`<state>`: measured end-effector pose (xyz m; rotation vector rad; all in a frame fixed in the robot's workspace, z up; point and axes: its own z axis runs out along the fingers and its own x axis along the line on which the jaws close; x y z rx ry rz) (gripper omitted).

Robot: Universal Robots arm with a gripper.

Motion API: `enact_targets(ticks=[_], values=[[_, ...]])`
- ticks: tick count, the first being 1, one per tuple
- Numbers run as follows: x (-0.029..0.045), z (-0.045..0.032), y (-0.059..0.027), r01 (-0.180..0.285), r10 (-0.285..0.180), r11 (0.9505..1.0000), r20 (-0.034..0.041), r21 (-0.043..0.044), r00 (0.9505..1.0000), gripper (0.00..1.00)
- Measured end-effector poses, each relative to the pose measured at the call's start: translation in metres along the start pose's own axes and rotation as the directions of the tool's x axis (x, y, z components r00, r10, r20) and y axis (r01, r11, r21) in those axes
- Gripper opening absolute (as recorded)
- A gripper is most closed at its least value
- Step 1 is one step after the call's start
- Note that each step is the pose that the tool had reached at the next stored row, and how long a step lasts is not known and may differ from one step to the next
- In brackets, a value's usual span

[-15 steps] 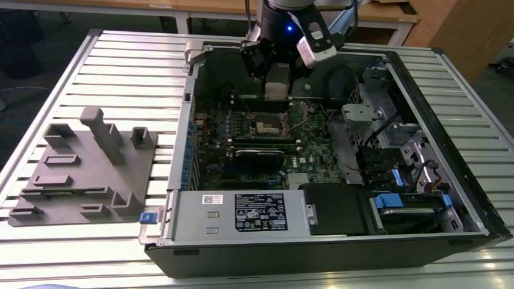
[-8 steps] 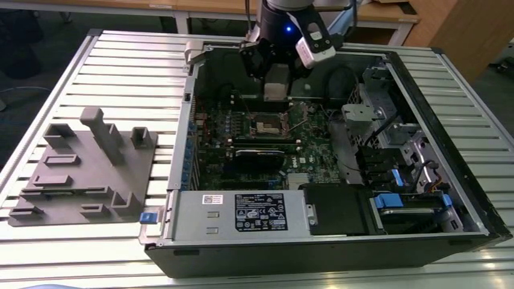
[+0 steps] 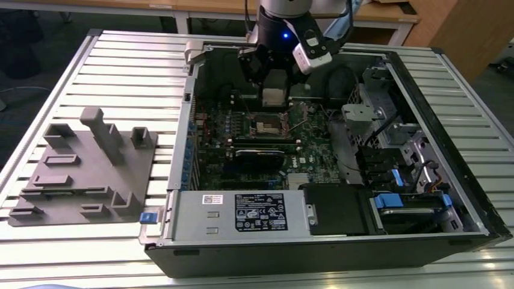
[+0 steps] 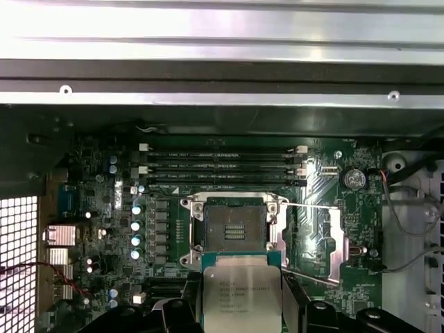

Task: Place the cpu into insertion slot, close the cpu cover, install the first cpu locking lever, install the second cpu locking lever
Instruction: 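Place the cpu into insertion slot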

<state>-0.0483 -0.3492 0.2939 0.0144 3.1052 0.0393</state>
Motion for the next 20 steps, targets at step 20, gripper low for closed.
enact_targets(ticks=[20], values=[[0.0014, 0.0066, 0.0020, -0.145, 0.145, 0.9894, -0.0289, 0.0064, 0.9890, 0.54]])
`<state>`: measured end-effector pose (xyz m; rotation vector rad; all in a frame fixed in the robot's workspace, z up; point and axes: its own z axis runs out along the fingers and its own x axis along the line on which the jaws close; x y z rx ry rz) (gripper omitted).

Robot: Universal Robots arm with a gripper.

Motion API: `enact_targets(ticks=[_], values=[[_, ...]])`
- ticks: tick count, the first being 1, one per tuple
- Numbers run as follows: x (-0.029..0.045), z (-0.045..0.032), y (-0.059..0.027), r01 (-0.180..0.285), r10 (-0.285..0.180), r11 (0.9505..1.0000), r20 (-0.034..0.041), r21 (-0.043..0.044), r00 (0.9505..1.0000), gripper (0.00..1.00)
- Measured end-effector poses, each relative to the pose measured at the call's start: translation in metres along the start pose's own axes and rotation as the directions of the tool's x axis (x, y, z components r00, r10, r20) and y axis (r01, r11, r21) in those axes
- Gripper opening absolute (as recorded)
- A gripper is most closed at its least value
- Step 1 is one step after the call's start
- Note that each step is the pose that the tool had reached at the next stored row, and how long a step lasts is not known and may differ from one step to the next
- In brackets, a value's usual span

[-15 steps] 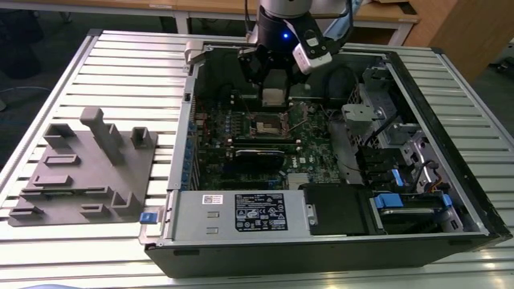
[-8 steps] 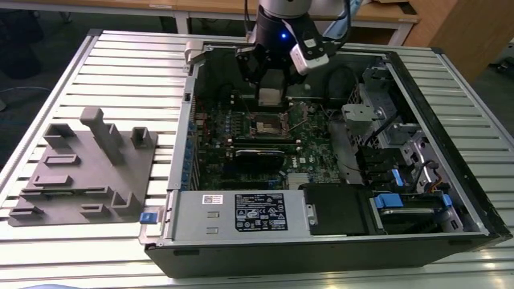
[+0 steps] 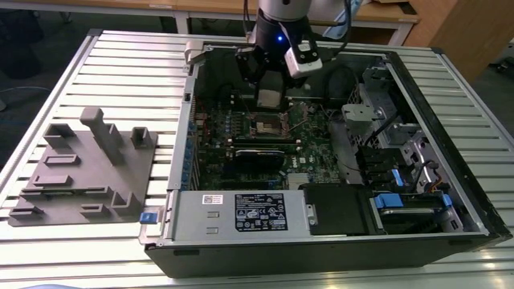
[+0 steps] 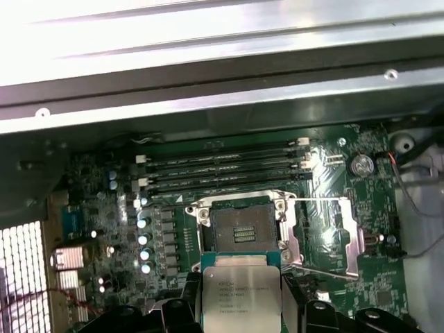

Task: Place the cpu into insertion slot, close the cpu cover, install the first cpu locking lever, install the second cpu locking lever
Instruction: 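Place the cpu into insertion slot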

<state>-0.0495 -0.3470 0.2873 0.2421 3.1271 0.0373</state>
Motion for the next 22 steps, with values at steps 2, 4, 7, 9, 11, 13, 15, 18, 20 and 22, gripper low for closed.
enact_targets(ticks=[2, 4, 7, 9, 11, 13, 15, 18, 20, 22], values=[[0.0000, 0.0009, 0.0000, -0.037, 0.037, 0.9993, 0.0009, 0.0001, 0.9993, 0.54], [0.0000, 0.0018, 0.0000, -0.074, 0.074, 0.9973, 0.0018, 0.0002, 0.9973, 0.54], [0.0000, 0.0031, -0.0001, -0.127, 0.127, 0.9919, 0.0031, 0.0002, 0.9919, 0.54], [0.0000, 0.0035, -0.0001, -0.163, 0.163, 0.9866, 0.0039, 0.0004, 0.9866, 0.54], [0.0000, 0.0035, -0.0001, -0.168, 0.168, 0.9858, 0.0041, 0.0004, 0.9857, 0.54], [0.0000, 0.0036, -0.0001, -0.168, 0.168, 0.9857, 0.0041, 0.0002, 0.9857, 0.54], [0.0000, 0.0037, -0.0001, -0.168, 0.168, 0.9857, 0.0042, 0.0002, 0.9857, 0.54], [0.0000, 0.0038, -0.0001, -0.192, 0.192, 0.9814, 0.0047, 0.0001, 0.9814, 0.54], [0.0000, 0.0041, -0.0001, -0.227, 0.227, 0.9739, 0.0056, 0.0000, 0.9739, 0.54], [0.0000, 0.0043, -0.0001, -0.263, 0.263, 0.9648, 0.0065, 0.0000, 0.9648, 0.54]])
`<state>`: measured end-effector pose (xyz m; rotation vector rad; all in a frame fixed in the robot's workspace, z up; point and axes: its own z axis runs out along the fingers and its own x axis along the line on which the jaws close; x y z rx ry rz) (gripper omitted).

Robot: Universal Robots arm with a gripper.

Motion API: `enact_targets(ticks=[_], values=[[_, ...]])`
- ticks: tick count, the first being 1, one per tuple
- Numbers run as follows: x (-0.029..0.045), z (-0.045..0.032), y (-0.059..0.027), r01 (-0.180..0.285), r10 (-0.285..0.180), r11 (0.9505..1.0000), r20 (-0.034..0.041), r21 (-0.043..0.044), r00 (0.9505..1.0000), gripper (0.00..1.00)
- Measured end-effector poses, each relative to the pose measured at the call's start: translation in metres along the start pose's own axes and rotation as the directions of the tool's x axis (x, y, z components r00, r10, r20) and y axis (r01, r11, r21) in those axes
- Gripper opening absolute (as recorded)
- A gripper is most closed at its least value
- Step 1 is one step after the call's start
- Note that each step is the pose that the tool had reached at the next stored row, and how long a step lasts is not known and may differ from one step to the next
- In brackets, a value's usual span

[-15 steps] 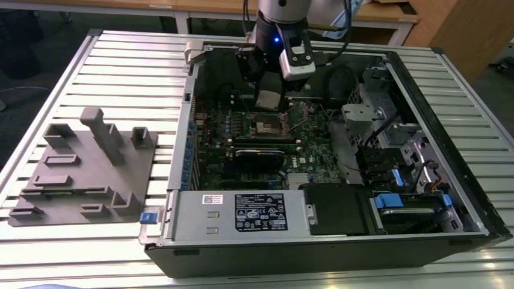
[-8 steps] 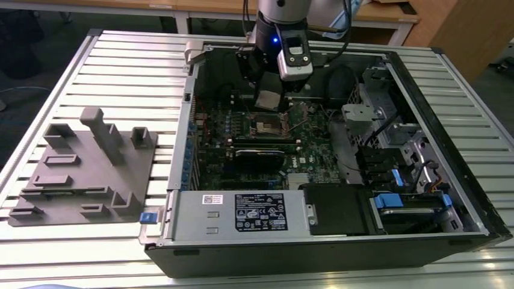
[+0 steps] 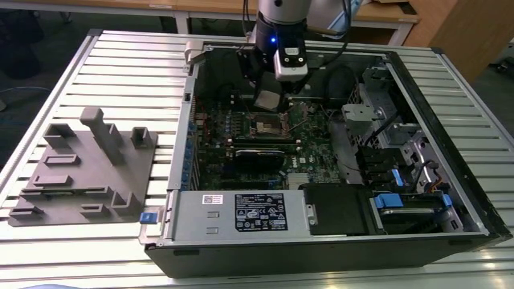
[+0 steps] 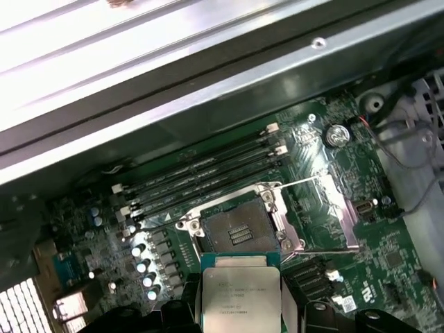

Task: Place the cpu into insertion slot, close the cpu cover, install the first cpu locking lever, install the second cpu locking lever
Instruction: 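Place the cpu into insertion slot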

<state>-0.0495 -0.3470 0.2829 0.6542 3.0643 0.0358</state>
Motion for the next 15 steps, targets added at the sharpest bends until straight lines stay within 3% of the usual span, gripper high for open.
enact_targets(ticks=[3, 7, 11, 15], values=[[0.0000, 0.0004, 0.0000, -0.053, 0.053, 0.9986, 0.0013, 0.0001, 0.9986, 0.54], [0.0000, 0.0010, 0.0000, -0.126, 0.126, 0.9920, 0.0031, 0.0002, 0.9920, 0.54], [0.0000, 0.0015, 0.0000, -0.198, 0.198, 0.9801, 0.0048, 0.0001, 0.9801, 0.54], [0.0000, 0.0021, -0.0001, -0.268, 0.268, 0.9633, 0.0066, 0.0000, 0.9633, 0.54]])
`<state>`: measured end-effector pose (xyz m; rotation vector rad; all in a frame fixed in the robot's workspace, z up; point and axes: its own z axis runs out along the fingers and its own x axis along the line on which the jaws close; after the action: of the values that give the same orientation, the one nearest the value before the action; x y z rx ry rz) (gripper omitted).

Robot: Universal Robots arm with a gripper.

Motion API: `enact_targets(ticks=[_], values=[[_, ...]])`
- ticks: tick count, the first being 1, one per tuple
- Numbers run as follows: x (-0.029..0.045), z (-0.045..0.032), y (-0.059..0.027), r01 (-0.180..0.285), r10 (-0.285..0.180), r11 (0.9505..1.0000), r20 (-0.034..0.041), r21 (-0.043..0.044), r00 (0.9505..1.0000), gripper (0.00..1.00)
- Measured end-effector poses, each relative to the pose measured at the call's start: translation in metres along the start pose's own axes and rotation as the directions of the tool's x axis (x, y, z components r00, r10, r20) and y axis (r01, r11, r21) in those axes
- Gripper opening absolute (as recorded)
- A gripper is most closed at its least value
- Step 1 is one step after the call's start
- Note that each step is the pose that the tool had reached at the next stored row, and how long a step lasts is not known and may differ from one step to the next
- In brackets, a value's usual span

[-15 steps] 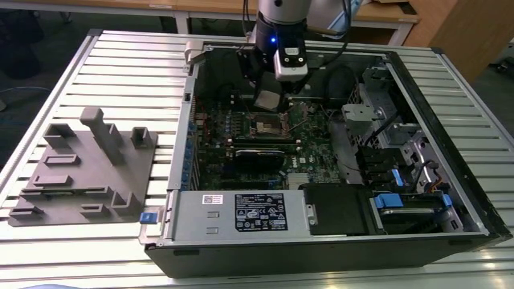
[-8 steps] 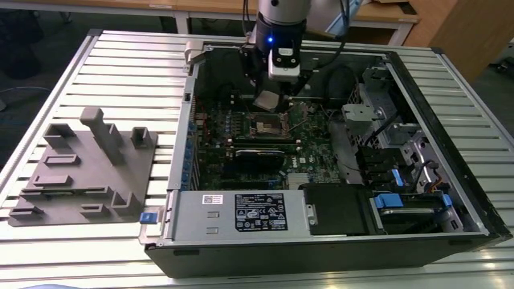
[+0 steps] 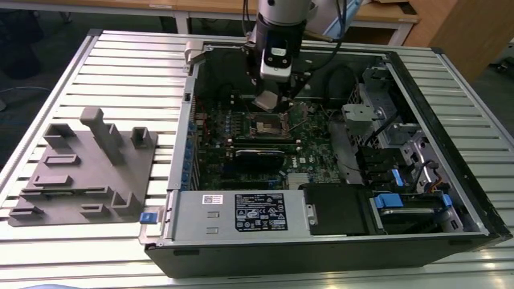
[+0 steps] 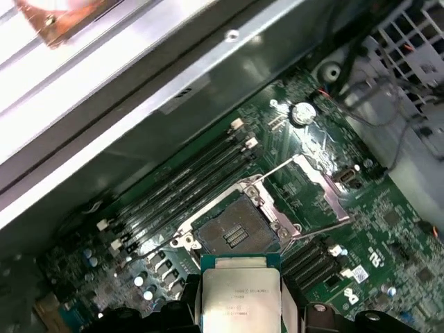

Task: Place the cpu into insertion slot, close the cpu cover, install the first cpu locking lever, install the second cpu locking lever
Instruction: 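Place the cpu into insertion slot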

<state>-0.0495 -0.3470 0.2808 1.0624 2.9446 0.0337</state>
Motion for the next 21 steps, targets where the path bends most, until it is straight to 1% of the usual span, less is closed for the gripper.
enact_targets(ticks=[2, 4, 6, 8, 9, 19, 20, 21], values=[[0.0000, 0.0003, 0.0000, -0.037, 0.037, 0.9993, 0.0009, 0.0001, 0.9993, 0.54], [0.0000, 0.0006, 0.0000, -0.073, 0.073, 0.9973, 0.0017, 0.0001, 0.9973, 0.54], [0.0000, 0.0009, 0.0000, -0.109, 0.109, 0.9941, 0.0026, 0.0001, 0.9941, 0.54], [0.0000, 0.0010, 0.0000, -0.145, 0.145, 0.9895, 0.0035, 0.0002, 0.9895, 0.54], [0.0000, 0.0010, -0.0001, -0.150, 0.150, 0.9887, 0.0036, 0.0002, 0.9887, 0.54], [0.0000, 0.0011, 0.0000, -0.151, 0.151, 0.9885, 0.0036, 0.0001, 0.9885, 0.54], [0.0000, 0.0011, 0.0000, -0.156, 0.156, 0.9878, 0.0038, 0.0001, 0.9878, 0.54], [0.0000, 0.0011, 0.0000, -0.166, 0.166, 0.9861, 0.0040, 0.0001, 0.9861, 0.54]])
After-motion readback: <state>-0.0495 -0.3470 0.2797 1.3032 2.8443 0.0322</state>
